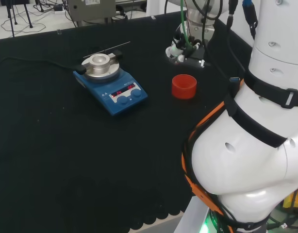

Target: Place the round-bottom flask on the heater.

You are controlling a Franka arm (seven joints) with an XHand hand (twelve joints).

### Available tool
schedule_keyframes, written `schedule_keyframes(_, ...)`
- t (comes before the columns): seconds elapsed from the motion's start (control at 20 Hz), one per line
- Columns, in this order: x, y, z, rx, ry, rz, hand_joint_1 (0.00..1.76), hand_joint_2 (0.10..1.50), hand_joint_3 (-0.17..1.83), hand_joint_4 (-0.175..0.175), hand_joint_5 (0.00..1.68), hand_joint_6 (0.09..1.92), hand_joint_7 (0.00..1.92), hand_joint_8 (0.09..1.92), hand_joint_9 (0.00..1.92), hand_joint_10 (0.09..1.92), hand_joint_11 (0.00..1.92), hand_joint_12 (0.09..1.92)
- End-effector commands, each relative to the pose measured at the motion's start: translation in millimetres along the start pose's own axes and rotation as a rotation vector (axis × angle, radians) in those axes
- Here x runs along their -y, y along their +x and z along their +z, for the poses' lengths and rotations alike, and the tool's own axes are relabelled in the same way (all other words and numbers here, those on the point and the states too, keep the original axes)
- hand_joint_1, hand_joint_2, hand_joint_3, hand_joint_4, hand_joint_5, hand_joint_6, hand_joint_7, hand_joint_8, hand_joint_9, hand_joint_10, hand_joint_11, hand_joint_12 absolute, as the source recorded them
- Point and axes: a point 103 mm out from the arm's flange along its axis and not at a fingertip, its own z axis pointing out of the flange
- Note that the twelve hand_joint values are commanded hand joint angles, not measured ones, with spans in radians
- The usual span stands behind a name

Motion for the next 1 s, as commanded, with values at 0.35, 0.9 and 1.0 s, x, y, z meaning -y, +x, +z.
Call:
schedule_keyframes(0.35, 5, 76, -25, 0.042, 0.010, -0.104, 1.05, 0.75, 0.70, 0.175, 1.04, 1.10, 0.57, 0.59, 0.73, 0.57, 0.34, 1.30)
schedule_keyframes(0.9, 6, 158, -24, 0.077, 0.050, -0.230, 1.05, 0.74, 0.72, 0.175, 1.04, 1.10, 0.55, 0.59, 0.73, 0.57, 0.34, 1.30)
schedule_keyframes(1.0, 6, 170, -22, 0.084, 0.061, -0.250, 1.05, 0.74, 0.72, 0.175, 1.04, 1.09, 0.55, 0.59, 0.73, 0.57, 0.34, 1.30)
